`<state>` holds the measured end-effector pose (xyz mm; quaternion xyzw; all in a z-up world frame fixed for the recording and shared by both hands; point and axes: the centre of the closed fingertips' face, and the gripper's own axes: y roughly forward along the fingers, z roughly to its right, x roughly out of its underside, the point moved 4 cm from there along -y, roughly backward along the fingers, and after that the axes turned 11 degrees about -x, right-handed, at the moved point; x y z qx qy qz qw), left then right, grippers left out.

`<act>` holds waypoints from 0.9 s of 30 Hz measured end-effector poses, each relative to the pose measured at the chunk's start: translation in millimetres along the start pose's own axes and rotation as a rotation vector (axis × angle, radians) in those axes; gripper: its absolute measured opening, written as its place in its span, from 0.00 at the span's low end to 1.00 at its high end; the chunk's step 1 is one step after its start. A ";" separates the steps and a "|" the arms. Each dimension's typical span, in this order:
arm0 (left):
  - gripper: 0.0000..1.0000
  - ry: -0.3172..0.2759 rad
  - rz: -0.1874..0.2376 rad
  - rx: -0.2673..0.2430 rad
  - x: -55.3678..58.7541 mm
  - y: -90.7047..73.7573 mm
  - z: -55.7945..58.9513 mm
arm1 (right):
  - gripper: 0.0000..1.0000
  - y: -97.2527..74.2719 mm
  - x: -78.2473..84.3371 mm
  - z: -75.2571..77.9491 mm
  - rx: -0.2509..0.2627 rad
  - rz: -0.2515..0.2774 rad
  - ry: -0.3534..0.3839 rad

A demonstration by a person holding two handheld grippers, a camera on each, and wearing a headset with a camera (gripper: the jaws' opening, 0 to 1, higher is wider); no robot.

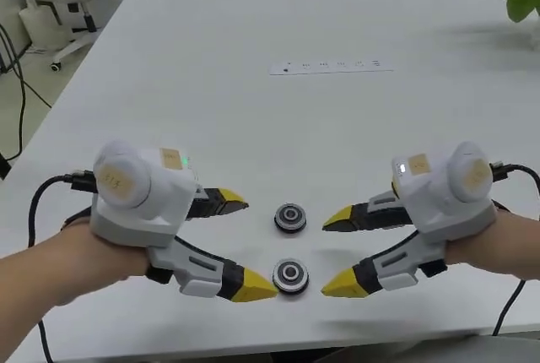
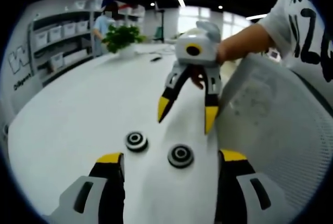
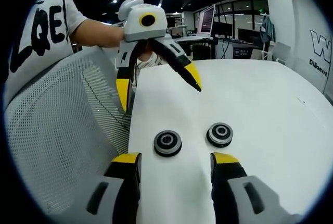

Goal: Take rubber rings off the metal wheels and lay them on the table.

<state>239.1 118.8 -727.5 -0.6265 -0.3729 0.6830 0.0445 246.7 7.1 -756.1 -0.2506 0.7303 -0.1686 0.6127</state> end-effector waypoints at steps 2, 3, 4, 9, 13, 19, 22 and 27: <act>0.73 0.004 -0.003 0.007 0.1 1.1 1.0 | 0.50 0.5 0.1 1.0 0.001 0.005 0.005; 0.71 0.004 -0.003 0.006 -0.1 1.6 1.2 | 0.50 0.8 -0.3 1.2 -0.001 0.012 0.012; 0.70 0.003 -0.003 0.007 -0.2 2.3 1.2 | 0.49 1.0 -0.8 1.3 -0.002 0.018 0.017; 0.65 0.003 -0.011 0.024 1.1 6.3 4.4 | 0.45 2.9 0.0 2.1 -0.007 0.017 0.017; 0.62 0.010 -0.014 0.035 2.9 9.4 6.0 | 0.42 5.8 0.2 1.7 -0.015 0.012 0.019; 0.56 0.011 -0.019 0.037 4.5 12.5 5.3 | 0.41 10.4 -0.3 0.0 -0.029 0.006 0.015; 0.52 0.012 -0.021 0.043 4.9 14.1 5.3 | 0.40 12.5 1.0 0.2 -0.034 -0.003 0.011; 0.44 0.022 -0.022 0.054 4.9 17.9 7.5 | 0.39 15.0 1.2 -0.7 -0.044 -0.007 0.007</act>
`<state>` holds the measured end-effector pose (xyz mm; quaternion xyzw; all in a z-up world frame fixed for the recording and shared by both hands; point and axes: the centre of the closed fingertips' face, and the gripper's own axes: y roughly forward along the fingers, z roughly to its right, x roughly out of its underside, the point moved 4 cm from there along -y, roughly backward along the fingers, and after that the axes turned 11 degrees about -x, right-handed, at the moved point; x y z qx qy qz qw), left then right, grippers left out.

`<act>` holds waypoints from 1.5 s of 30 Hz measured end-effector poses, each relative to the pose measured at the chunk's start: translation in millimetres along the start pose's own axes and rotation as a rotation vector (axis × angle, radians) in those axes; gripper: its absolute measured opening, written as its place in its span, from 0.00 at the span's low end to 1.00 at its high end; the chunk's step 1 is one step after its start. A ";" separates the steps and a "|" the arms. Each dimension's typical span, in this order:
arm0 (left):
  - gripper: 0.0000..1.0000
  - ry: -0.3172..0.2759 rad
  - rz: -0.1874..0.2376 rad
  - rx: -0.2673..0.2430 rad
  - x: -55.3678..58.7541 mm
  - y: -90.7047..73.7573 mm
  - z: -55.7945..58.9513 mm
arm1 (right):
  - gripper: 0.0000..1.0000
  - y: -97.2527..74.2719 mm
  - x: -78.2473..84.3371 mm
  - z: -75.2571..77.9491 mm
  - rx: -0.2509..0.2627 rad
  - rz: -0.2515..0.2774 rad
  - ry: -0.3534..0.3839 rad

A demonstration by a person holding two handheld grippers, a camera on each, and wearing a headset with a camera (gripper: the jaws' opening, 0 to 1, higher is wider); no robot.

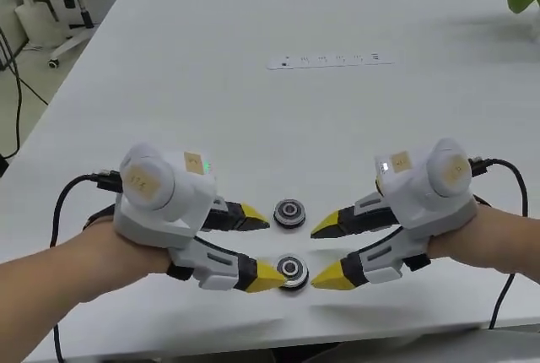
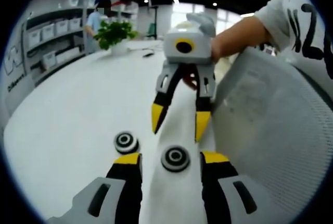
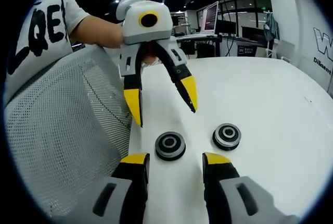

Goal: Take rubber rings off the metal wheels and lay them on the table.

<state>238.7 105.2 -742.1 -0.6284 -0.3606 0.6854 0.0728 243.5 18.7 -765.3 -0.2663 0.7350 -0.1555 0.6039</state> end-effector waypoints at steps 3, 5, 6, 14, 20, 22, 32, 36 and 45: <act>0.39 0.011 -0.004 0.012 0.1 1.3 1.9 | 0.39 0.5 -0.1 0.4 0.000 -0.001 -0.003; 0.38 0.017 -0.010 0.021 0.9 3.1 3.4 | 0.39 0.6 -0.2 0.7 0.001 0.001 -0.002; 0.37 0.019 -0.012 0.023 1.2 3.9 4.0 | 0.39 0.7 -0.2 0.7 0.001 0.002 -0.001; 0.32 0.053 -0.046 0.064 7.9 11.0 11.3 | 0.39 2.2 2.3 0.1 -0.002 -0.008 -0.003; 0.30 0.066 -0.054 0.071 7.9 16.5 12.5 | 0.39 3.0 3.8 -0.1 -0.004 -0.009 0.000; 0.28 0.084 -0.065 0.068 9.2 18.9 12.2 | 0.39 3.3 3.7 -0.6 -0.006 -0.009 0.000; 0.21 0.121 -0.072 0.066 12.4 23.8 16.7 | 0.39 5.1 5.4 -1.3 -0.012 -0.017 -0.002; 0.19 0.122 -0.069 0.060 12.9 25.0 15.1 | 0.39 6.4 5.8 -1.8 -0.016 -0.019 -0.001; 0.14 0.132 -0.065 0.029 12.2 27.8 12.6 | 0.38 12.0 6.4 -3.3 -0.020 -0.030 -0.010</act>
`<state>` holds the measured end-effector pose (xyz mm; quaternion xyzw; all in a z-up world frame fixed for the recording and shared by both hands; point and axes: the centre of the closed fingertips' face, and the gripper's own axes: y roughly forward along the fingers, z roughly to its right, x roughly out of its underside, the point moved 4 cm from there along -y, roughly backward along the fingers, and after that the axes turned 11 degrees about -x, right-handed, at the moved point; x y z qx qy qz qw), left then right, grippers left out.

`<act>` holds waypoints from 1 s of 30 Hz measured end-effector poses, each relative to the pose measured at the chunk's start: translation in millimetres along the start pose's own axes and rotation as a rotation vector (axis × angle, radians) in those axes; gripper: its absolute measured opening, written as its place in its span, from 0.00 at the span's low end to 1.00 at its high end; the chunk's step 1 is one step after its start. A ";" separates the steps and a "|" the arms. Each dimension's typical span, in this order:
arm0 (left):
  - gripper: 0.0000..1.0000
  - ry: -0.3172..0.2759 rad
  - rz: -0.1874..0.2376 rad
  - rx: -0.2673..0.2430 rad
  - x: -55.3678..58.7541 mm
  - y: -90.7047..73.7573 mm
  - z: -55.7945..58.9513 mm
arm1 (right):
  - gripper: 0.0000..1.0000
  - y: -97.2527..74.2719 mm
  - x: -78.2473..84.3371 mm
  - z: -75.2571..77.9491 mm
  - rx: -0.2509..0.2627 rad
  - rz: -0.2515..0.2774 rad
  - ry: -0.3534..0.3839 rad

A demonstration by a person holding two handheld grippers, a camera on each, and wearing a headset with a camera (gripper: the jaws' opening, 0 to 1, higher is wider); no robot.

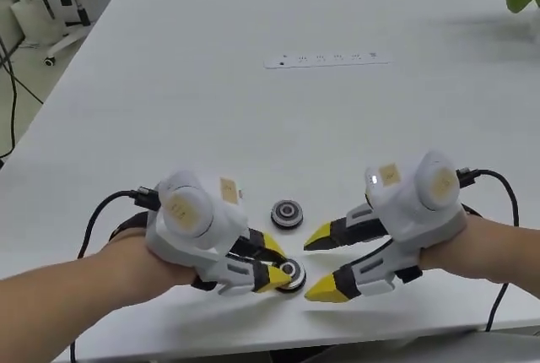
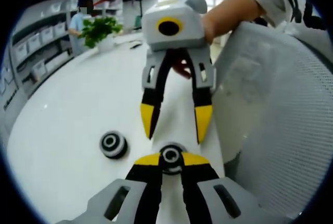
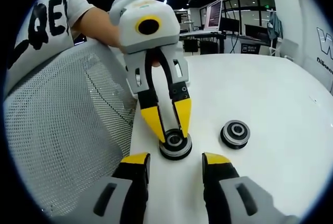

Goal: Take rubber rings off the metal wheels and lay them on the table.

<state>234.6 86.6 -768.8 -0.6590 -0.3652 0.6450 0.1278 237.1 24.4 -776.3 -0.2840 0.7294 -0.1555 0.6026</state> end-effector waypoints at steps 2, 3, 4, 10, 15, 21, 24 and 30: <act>0.14 0.001 0.005 -0.006 0.2 0.4 0.0 | 0.38 1.5 -0.2 0.5 -0.001 -0.003 -0.002; 0.14 -0.003 0.007 -0.009 0.2 0.1 0.1 | 0.37 2.3 -0.5 0.4 -0.002 -0.004 -0.002; 0.14 -0.005 0.008 -0.011 0.2 0.2 -0.1 | 0.36 3.4 -0.9 0.4 -0.003 -0.006 -0.006; 0.13 0.009 0.012 -0.022 0.4 0.6 0.1 | 0.34 8.3 -2.3 2.3 -0.007 -0.009 0.001; 0.13 0.015 0.014 -0.031 0.5 0.0 0.7 | 0.31 11.8 -0.9 3.5 -0.005 -0.020 0.009; 0.13 0.013 0.015 -0.037 0.7 -0.4 1.5 | 0.26 13.8 -0.4 2.5 -0.008 -0.005 0.045; 0.13 0.010 0.019 -0.038 0.8 -0.5 1.2 | 0.25 13.8 -0.5 3.3 0.001 0.002 0.055; 0.13 0.003 0.023 -0.040 1.1 -0.9 1.1 | 0.22 9.8 1.9 3.1 -0.001 0.013 0.074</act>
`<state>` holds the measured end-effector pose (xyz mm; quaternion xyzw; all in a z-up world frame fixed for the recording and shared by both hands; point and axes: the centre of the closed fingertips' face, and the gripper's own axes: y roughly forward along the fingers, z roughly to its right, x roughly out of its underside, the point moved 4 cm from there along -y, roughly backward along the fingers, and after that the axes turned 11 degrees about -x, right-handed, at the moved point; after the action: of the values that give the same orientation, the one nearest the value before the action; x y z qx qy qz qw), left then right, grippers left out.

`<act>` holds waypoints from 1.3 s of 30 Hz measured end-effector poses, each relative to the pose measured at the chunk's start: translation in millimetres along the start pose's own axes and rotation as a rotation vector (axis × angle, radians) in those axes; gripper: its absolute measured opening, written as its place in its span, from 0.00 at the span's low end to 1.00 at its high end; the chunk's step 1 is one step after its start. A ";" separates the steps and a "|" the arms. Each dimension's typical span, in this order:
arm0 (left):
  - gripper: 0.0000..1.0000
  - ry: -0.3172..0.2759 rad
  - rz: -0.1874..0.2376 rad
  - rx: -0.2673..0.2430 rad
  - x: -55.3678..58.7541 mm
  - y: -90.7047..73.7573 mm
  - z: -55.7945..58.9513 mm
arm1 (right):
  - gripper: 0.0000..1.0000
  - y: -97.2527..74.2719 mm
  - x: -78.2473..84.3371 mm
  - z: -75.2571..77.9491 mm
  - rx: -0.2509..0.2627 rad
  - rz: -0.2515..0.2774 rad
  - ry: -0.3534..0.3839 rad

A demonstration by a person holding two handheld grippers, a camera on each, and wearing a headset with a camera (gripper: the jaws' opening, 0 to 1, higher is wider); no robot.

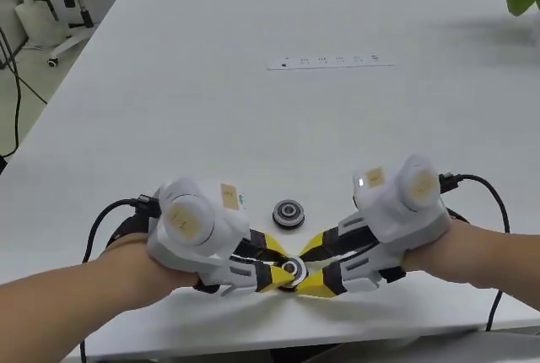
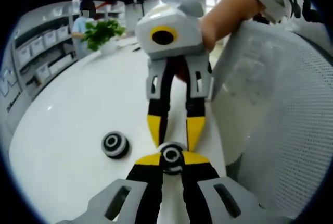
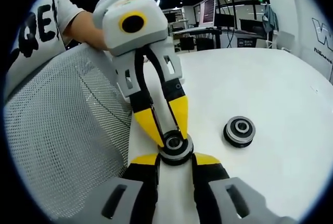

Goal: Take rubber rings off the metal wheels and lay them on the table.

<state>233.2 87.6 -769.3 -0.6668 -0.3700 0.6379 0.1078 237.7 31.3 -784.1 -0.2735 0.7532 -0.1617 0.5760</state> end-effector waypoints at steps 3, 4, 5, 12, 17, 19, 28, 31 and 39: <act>0.13 -0.002 0.000 -0.003 -0.3 0.0 0.4 | 0.20 -1.8 1.7 0.1 -0.001 0.000 0.007; 0.13 -0.002 0.001 -0.004 -0.3 0.0 0.4 | 0.19 -2.3 2.1 0.2 -0.002 0.000 0.009; 0.13 -0.003 0.001 -0.004 -0.2 0.0 0.3 | 0.18 -2.9 2.7 0.1 -0.002 -0.001 0.011; 0.13 -0.008 0.003 -0.006 0.0 0.1 0.4 | 0.08 -5.5 6.5 0.8 0.001 -0.007 0.034; 0.13 -0.007 0.006 -0.005 0.1 0.1 0.6 | 0.06 -5.2 6.7 1.8 0.005 -0.002 0.058; 0.13 -0.009 0.006 -0.005 0.5 0.0 0.4 | 0.04 -5.7 7.2 2.8 0.003 0.004 0.086; 0.13 -0.012 0.005 -0.009 0.6 -0.2 0.1 | 0.00 -10.0 6.6 5.9 0.007 0.043 0.186; 0.13 -0.013 0.005 -0.012 0.6 -0.2 0.1 | 0.00 -12.8 5.9 7.6 0.009 0.078 0.235; 0.12 -0.023 0.005 -0.023 0.2 0.5 -0.7 | 0.00 -19.0 -0.9 11.1 0.017 0.163 0.311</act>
<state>233.9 87.7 -769.6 -0.6614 -0.3769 0.6415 0.0943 252.8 17.5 -775.9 -0.1783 0.8515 -0.1610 0.4661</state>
